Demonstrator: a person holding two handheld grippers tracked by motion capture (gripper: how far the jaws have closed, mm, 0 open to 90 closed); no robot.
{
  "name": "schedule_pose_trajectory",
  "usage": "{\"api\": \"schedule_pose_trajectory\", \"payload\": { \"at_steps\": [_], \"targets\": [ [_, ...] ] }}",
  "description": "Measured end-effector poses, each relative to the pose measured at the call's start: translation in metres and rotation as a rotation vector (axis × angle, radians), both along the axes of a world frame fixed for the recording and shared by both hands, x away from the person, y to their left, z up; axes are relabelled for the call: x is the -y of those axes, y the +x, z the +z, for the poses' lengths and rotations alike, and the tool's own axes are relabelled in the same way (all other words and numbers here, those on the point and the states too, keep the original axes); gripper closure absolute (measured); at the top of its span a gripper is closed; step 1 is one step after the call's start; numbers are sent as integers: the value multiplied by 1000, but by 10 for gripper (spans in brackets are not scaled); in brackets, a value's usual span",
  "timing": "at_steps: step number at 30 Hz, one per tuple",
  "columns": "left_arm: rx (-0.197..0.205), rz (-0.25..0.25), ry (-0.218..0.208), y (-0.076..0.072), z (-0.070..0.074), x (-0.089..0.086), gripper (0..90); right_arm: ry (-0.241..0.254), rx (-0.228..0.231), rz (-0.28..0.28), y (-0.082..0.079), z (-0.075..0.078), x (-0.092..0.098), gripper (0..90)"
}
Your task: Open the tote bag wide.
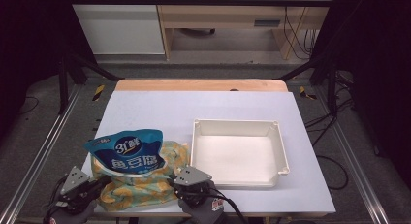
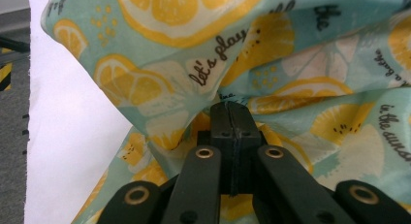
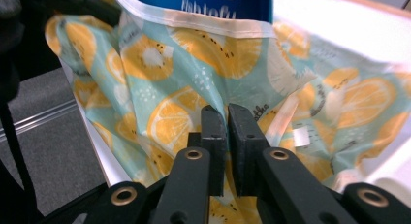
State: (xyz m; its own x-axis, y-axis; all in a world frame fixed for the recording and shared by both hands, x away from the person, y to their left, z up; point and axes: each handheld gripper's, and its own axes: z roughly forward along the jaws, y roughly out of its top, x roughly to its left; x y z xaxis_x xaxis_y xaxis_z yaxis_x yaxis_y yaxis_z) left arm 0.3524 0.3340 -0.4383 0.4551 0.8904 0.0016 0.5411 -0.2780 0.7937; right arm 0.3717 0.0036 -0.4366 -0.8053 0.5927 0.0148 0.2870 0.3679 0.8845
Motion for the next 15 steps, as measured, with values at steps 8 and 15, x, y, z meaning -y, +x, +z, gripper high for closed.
{"api": "schedule_pose_trajectory", "payload": {
  "at_steps": [8, 15],
  "targets": [
    [-27, 7, 12, 3, -3, 1, 898, 82, 19, 16, -3, 27, 7, 828],
    [-41, 9, 16, 4, -4, 1, 898, 141, 17, 23, 0, 44, 6, 756]
  ]
}}
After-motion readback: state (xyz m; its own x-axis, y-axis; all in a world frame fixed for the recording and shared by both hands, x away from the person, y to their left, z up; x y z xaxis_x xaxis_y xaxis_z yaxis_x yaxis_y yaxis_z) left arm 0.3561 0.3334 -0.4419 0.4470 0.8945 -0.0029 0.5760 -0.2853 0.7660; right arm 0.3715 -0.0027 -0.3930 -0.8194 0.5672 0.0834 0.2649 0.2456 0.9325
